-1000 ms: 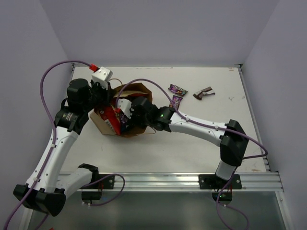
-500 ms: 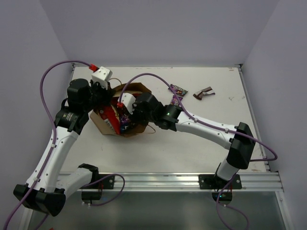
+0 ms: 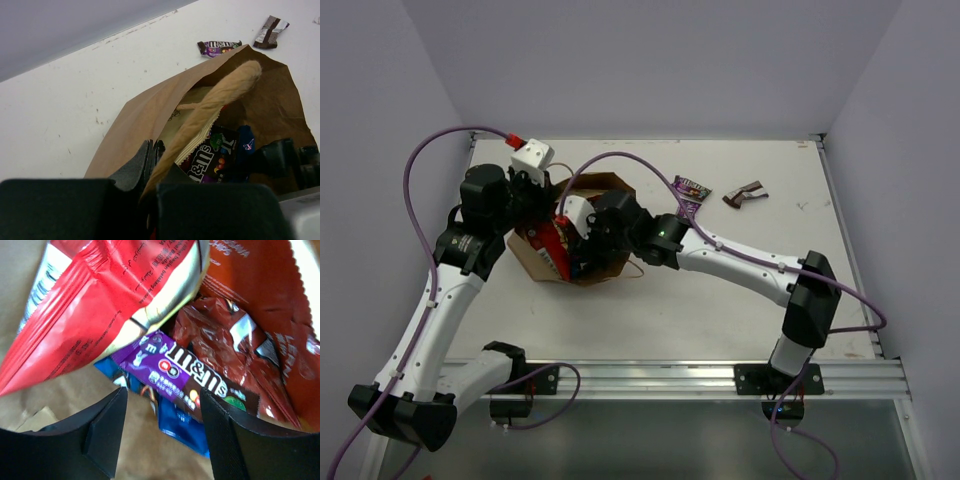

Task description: Take the snacks out of the paper bag

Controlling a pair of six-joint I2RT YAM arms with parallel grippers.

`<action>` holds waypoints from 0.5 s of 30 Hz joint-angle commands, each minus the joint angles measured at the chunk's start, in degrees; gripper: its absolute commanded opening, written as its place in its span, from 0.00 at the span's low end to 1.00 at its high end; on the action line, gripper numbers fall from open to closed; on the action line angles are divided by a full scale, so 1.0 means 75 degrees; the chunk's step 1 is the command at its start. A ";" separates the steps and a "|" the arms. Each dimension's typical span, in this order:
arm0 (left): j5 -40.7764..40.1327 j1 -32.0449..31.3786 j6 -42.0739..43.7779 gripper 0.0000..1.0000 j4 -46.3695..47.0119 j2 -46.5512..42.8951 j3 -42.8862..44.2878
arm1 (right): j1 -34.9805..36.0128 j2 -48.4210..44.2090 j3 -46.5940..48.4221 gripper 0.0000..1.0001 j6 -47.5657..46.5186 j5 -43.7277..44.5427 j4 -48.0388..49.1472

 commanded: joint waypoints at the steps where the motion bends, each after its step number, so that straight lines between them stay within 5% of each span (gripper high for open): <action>1: 0.0008 -0.0050 0.0046 0.00 -0.0424 0.0110 -0.0129 | 0.0003 0.0454 0.0365 0.63 -0.0299 -0.0045 0.0129; 9: 0.0031 -0.0050 0.0046 0.00 -0.0412 0.0133 -0.0082 | -0.0032 0.1181 0.0611 0.60 -0.0416 0.0295 0.0235; 15: -0.0004 -0.0050 0.0093 0.00 -0.0412 0.0110 -0.0140 | -0.0067 0.0854 0.0506 0.18 -0.0287 0.0331 0.0527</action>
